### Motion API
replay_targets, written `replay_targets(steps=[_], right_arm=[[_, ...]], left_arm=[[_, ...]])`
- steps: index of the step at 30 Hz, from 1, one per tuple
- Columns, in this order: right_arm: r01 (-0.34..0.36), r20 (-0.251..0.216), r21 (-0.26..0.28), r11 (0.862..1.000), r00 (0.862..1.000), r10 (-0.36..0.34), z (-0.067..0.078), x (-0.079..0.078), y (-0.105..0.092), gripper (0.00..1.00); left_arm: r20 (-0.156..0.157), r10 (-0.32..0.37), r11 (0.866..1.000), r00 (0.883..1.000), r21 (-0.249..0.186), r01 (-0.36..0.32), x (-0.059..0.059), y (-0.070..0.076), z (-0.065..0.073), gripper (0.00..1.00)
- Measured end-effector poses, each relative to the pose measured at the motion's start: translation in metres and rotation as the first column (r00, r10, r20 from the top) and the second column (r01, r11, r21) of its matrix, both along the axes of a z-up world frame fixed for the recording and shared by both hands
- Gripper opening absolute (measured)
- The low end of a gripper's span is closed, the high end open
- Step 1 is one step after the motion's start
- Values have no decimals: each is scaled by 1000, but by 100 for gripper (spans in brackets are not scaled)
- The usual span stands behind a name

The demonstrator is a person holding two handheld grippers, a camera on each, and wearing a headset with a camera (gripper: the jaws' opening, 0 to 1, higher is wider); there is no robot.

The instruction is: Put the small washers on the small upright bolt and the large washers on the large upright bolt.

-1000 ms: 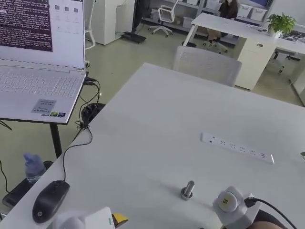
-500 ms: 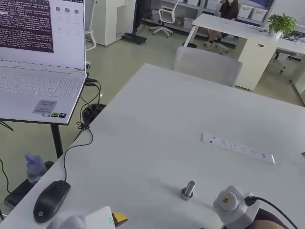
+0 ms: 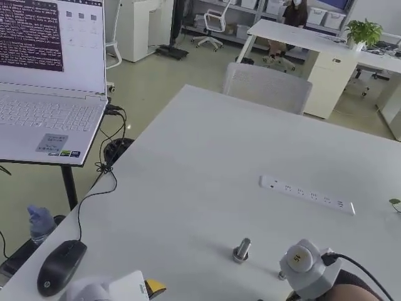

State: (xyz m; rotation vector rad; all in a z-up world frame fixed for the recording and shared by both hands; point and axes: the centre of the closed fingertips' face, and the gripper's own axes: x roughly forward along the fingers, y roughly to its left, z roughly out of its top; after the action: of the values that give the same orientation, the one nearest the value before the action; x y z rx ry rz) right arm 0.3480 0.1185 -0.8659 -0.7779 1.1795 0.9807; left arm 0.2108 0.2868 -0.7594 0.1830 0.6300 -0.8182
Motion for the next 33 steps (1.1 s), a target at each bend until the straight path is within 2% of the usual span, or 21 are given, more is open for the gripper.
replay_targets(steps=[8, 14, 20, 33], right_arm=[[6, -8, 3, 1000, 1000, -6, 6, 1, -8, 13], [11, 1, 6, 1000, 1000, -11, 16, 6, -14, 13], [16, 17, 10, 1000, 1000, -16, 27, 18, -17, 13], [30, 31, 11, 1000, 999, -30, 37, 41, -21, 13]], left_arm=[[9, -16, 1000, 1000, 1, 16, 4, -9, 3, 77], [15, -13, 1000, 1000, -1, 13, 6, -10, 7, 77], [18, -14, 1000, 1000, 8, 14, 4, -10, 10, 77], [15, -20, 1000, 1000, 14, 20, 1, -13, 9, 76]])
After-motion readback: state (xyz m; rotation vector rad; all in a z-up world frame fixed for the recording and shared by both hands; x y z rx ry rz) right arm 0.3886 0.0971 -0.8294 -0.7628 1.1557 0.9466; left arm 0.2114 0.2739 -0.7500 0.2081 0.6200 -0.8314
